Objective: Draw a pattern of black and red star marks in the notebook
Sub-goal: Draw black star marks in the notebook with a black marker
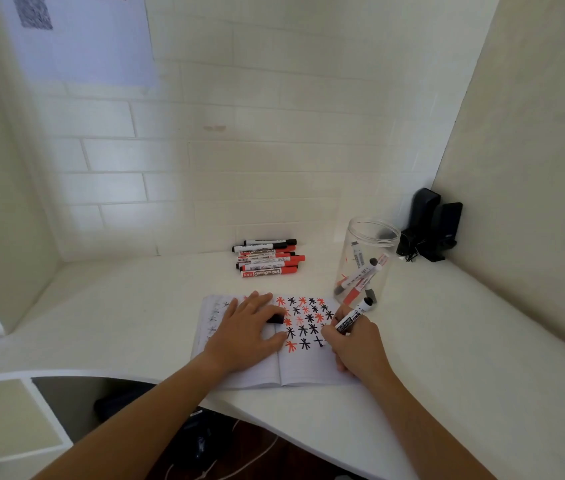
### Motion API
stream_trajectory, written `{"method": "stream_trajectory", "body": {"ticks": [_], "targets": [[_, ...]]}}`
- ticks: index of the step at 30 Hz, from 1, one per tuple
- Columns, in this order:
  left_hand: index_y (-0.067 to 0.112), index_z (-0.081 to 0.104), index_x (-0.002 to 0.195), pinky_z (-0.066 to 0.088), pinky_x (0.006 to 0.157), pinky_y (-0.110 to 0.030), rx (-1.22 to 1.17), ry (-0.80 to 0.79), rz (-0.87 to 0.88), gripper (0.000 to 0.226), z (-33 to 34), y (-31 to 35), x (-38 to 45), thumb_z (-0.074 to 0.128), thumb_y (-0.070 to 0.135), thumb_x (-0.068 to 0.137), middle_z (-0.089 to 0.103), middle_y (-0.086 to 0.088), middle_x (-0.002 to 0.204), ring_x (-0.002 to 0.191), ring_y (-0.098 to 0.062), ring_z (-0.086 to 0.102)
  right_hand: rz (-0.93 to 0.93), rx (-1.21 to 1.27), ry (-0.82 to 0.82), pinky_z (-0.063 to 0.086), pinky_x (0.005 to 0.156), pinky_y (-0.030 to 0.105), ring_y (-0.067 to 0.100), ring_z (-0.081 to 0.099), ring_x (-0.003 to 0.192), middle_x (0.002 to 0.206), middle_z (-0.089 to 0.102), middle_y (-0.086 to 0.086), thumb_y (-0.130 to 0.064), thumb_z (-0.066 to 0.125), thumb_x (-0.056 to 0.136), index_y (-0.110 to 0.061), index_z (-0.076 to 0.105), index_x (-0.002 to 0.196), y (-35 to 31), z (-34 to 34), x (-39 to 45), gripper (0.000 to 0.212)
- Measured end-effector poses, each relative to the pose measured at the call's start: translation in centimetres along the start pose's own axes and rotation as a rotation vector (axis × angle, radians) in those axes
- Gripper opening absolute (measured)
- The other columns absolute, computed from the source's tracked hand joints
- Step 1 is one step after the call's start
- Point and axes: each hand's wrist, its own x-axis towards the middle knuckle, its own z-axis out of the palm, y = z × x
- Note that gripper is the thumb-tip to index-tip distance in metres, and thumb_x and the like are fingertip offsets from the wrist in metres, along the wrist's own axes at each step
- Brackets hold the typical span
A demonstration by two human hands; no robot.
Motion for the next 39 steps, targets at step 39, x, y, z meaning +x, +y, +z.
{"method": "stream_trajectory", "body": {"ticks": [39], "targets": [[0.047,0.044,0.14,-0.004,0.125,-0.043,-0.024,-0.001,0.002,0.041,-0.2,0.25,-0.04,0.037,0.055,0.101,0.022,0.013,0.164,0.154,-0.012,0.004,-0.014,0.028,-0.043,0.041,0.037,0.023,0.02,0.054,0.035,0.053,0.064,0.015,-0.018,0.064,0.096,-0.006,0.055,0.079,0.18,0.06,0.13,0.023]]}}
